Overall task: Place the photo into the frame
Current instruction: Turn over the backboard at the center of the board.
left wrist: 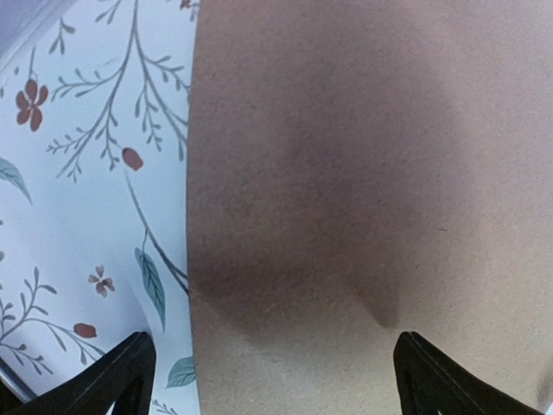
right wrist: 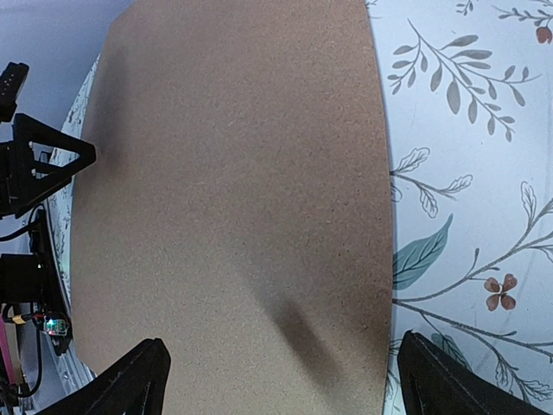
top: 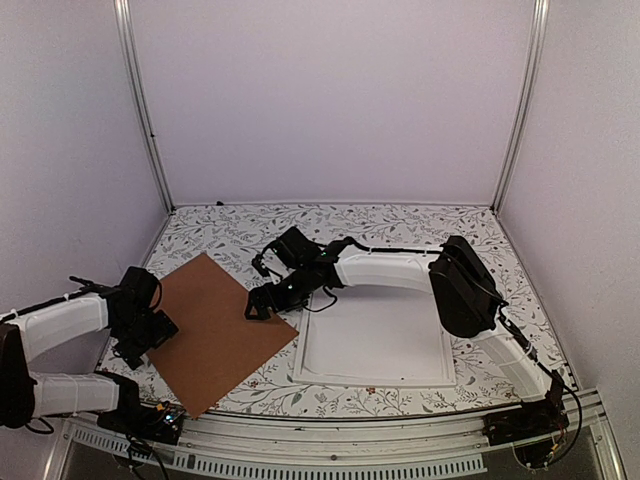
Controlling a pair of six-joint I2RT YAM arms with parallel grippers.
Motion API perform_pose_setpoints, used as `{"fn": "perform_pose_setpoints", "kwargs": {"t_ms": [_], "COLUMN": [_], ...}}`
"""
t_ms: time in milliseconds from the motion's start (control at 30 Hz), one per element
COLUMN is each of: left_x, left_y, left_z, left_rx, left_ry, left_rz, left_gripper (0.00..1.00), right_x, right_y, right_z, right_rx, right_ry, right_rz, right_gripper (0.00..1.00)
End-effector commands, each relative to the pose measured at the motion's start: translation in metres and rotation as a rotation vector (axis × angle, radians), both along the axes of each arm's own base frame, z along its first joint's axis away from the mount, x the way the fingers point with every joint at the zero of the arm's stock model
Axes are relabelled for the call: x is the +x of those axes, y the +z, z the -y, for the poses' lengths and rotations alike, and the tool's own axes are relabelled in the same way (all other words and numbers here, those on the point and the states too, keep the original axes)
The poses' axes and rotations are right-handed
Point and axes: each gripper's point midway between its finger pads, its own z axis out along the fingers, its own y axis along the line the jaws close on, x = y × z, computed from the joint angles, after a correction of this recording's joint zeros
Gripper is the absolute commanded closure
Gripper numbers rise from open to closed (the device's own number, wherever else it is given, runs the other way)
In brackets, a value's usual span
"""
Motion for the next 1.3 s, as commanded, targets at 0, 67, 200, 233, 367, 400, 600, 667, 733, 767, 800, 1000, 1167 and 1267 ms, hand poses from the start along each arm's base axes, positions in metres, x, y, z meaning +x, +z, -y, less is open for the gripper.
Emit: {"fn": "perform_pose_setpoints", "kwargs": {"t_ms": [0, 67, 200, 233, 367, 400, 600, 667, 733, 767, 800, 1000, 1167, 1267], "left_x": [0.009, 0.013, 0.024, 0.027, 0.041, 0.044, 0.072, 0.081, 0.087, 0.09, 0.092, 0.113, 0.123, 0.123], "left_y": [-0.018, -0.021, -0.023, -0.022, -0.017, -0.016, -0.004, -0.004, -0.008, -0.01, -0.012, -0.002, 0.004, 0.002], "left_z": [0.019, 0.028, 0.04, 0.043, 0.051, 0.051, 0.057, 0.062, 0.071, 0.076, 0.079, 0.084, 0.072, 0.067], "left_rx": [-0.117, -0.156, -0.207, -0.217, -0.234, -0.231, -0.22, -0.225, -0.244, -0.256, -0.262, -0.23, -0.152, -0.119], "left_ry": [-0.051, -0.086, -0.151, -0.167, -0.227, -0.239, -0.311, -0.355, -0.406, -0.425, -0.443, -0.501, -0.514, -0.522], "left_rz": [0.037, 0.052, 0.078, 0.083, 0.115, 0.122, 0.183, 0.179, 0.165, 0.16, 0.155, 0.188, 0.17, 0.146], "left_gripper": [0.03, 0.05, 0.07, 0.07, 0.08, 0.08, 0.09, 0.09, 0.1, 0.11, 0.11, 0.13, 0.13, 0.12], "right_x": [-0.007, -0.008, -0.006, -0.007, -0.013, -0.014, -0.027, -0.033, -0.039, -0.042, -0.045, -0.045, -0.02, -0.003], "right_y": [-0.033, -0.032, -0.03, -0.031, -0.033, -0.035, -0.025, -0.023, -0.016, -0.012, -0.011, -0.006, -0.008, -0.009], "right_z": [0.009, 0.009, 0.011, 0.012, 0.021, 0.024, 0.047, 0.056, 0.063, 0.066, 0.068, 0.077, 0.087, 0.086], "right_rx": [-0.065, -0.065, -0.067, -0.067, -0.084, -0.09, -0.09, -0.083, -0.069, -0.062, -0.058, -0.075, -0.114, -0.124], "right_ry": [-0.008, -0.01, -0.023, -0.024, -0.036, -0.042, -0.079, -0.098, -0.113, -0.114, -0.115, -0.15, -0.246, -0.284], "right_rz": [-0.075, -0.08, -0.087, -0.094, -0.111, -0.116, -0.13, -0.143, -0.152, -0.156, -0.166, -0.151, -0.101, -0.081], "right_gripper": [0.04, 0.05, 0.05, 0.05, 0.07, 0.07, 0.08, 0.09, 0.09, 0.09, 0.09, 0.09, 0.06, 0.04]}}
